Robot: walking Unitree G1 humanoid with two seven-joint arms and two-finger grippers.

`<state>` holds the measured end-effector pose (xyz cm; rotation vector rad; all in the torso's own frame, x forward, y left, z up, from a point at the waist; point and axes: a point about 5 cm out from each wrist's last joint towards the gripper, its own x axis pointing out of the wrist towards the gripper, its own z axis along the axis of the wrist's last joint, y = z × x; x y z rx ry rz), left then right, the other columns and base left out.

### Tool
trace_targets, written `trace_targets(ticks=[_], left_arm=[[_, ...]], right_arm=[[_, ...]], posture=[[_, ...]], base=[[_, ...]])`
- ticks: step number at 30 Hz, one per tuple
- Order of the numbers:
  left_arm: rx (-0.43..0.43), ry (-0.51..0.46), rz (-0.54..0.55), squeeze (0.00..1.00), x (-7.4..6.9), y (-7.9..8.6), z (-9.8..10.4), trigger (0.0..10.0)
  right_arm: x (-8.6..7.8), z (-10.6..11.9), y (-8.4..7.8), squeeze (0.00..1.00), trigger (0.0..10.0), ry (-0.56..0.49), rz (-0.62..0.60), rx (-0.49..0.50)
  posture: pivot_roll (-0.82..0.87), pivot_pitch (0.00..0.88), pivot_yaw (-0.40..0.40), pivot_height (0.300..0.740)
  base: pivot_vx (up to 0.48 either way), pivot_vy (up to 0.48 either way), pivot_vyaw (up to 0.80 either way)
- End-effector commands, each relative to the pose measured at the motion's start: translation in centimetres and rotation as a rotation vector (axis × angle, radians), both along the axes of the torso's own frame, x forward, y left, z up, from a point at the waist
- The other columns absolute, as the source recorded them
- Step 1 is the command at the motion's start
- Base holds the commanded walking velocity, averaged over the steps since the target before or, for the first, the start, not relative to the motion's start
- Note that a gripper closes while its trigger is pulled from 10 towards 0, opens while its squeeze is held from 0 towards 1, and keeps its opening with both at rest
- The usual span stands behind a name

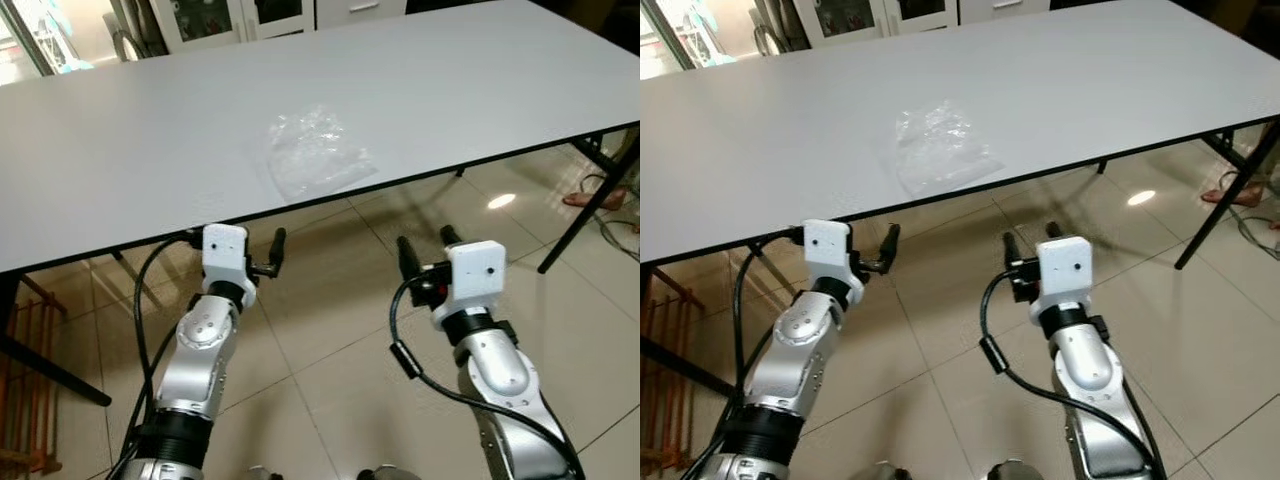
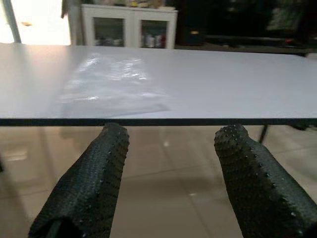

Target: Picking trash to rubbish bin

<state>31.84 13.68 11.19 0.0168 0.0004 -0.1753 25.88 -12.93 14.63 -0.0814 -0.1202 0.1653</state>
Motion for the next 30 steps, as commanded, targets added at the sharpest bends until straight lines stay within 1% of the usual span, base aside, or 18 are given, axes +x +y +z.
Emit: trace_targets(ticks=[1,8,14,15,18,30], left_arm=[[0.009,-0.001,0.017,0.00,0.0,0.7,0.0,10.0],[0.013,0.001,0.020,0.00,0.0,0.7,0.0,10.0],[0.018,-0.004,0.022,0.00,0.2,0.6,0.1,10.0],[0.013,-0.009,0.018,0.00,0.3,0.5,0.3,10.0],[0.013,-0.012,0.012,0.00,0.3,0.4,0.4,10.0],[0.015,-0.014,0.003,0.00,0.3,0.3,0.4,10.0]], right_arm=[[-0.2,0.0,0.5,0.00,10.0,-0.006,0.011,0.000],[-0.1,0.0,0.5,0.00,10.0,-0.006,0.012,-0.002],[0.0,0.6,0.2,0.00,10.0,-0.032,-0.004,-0.016],[0.1,1.0,0.1,0.00,10.0,-0.052,-0.011,-0.022],[0.1,1.3,0.2,0.00,10.0,-0.062,-0.010,-0.021],[0.0,1.1,0.3,0.00,10.0,-0.055,-0.009,-0.021]], posture=[[-0.09,0.099,0.074,0.740],[-0.09,0.099,0.074,0.740],[-0.09,0.099,0.074,0.740],[-0.09,0.099,0.074,0.740],[-0.10,0.101,0.074,0.740],[-0.10,0.101,0.074,0.740]], base=[[0.000,0.000,0.00],[0.000,0.000,0.00],[0.000,0.000,0.00],[0.259,0.000,0.00],[0.326,0.000,0.00],[0.477,0.000,0.00]])
